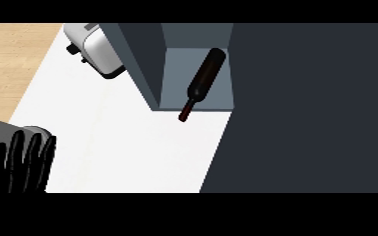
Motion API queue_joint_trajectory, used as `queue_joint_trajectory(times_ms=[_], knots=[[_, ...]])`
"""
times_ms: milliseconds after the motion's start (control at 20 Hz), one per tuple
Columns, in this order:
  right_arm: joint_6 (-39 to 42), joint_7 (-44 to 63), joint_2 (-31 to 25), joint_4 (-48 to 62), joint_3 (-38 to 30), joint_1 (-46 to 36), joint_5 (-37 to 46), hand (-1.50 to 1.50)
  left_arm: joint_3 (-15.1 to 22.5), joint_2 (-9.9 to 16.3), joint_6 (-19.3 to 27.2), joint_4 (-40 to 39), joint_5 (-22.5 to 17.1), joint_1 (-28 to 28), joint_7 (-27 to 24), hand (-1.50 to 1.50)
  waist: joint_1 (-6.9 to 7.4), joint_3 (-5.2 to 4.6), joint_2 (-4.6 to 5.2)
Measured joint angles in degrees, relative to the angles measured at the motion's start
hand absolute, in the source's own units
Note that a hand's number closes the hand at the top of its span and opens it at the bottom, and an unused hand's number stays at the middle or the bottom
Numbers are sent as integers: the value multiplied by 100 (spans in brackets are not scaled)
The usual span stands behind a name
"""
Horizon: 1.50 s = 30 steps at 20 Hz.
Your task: Pick up the wine, place it into the cabinet and close the cabinet
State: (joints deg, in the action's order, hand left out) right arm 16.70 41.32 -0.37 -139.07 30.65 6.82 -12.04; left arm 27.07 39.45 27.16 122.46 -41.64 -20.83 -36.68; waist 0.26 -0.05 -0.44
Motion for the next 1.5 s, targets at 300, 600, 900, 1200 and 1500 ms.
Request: queue_joint_trajectory(times_ms=[300, 600, 900, 1200, 1500], knots=[[-621, 104, 35, -33, 846, -212, 444, 150, -725, 275, -607, -122, -390, -403, -65, -150, -8, -5, -7], [-1556, 80, -149, -54, 1363, -411, 1086, 150, -1249, 412, -1070, -304, -673, -479, 12, -150, -20, -9, -10], [-2406, -14, -304, 115, 1750, -1016, 1626, 150, -1648, 584, -1464, -402, -895, -522, 171, -150, 19, -13, -12], [-3138, 71, -716, 196, 1978, -1842, 1964, 150, -1784, 550, -1612, -424, -1072, -386, 404, -150, 36, -15, 5], [-3678, 240, -957, 387, 2025, -2748, 1697, 150, -1901, 529, -1769, -425, -1238, -190, 639, -150, 103, -15, 36]])
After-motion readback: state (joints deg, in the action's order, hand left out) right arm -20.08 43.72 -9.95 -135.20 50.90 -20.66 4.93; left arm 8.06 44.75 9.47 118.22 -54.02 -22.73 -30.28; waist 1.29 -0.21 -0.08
